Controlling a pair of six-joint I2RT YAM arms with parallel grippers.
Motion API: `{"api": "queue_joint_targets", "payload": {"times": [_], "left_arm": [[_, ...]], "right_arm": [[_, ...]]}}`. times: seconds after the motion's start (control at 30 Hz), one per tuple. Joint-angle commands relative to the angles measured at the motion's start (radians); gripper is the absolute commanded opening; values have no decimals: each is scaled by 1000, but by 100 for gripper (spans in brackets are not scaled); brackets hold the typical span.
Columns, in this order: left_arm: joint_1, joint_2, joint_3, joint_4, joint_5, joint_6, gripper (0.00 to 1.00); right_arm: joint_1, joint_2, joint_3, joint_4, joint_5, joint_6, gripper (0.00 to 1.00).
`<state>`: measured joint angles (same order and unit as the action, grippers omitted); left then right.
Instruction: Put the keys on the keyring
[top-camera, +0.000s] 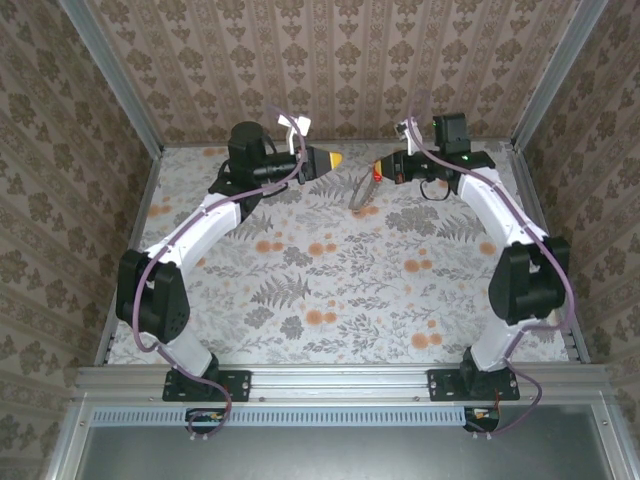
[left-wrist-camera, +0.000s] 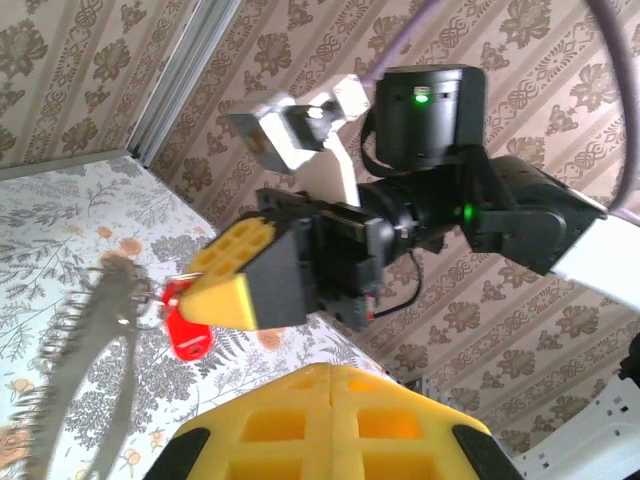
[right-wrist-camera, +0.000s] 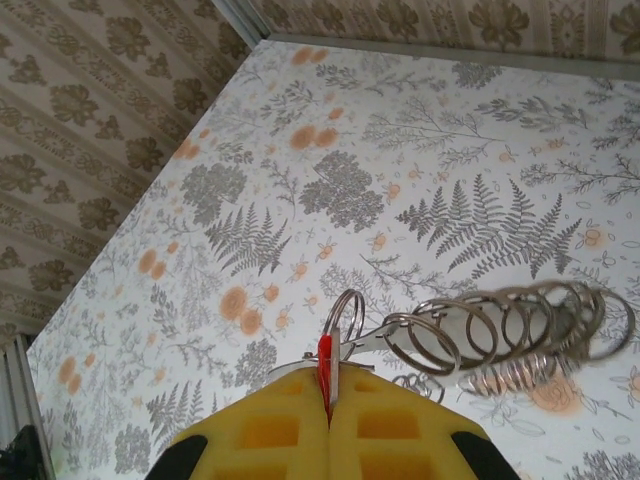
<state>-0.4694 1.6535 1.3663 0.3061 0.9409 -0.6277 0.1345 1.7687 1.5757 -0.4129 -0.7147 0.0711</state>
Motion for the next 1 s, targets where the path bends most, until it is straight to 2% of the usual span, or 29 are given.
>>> {"api": "queue_joint_targets", "payload": {"times": [0.0,0.13,0.23,0.6,0.97], "left_arm": [[6,-32,-13,33,0,7,0],[44,-27,-19,43,5,-2,0],[55,-29,-27,49,6,-5,0],[49,-31,-56,80,4,-25,0],[38,-36,-70,84,0,-27,0]], "right_arm": [[14,82,116,70,-40,53,0],[27,203,231,69,-54,83,0],[38,252,248,70,-63,93,0],[42,151,-144,228,-28,132,0],[47,102,-362,287,-36,181,0]]}}
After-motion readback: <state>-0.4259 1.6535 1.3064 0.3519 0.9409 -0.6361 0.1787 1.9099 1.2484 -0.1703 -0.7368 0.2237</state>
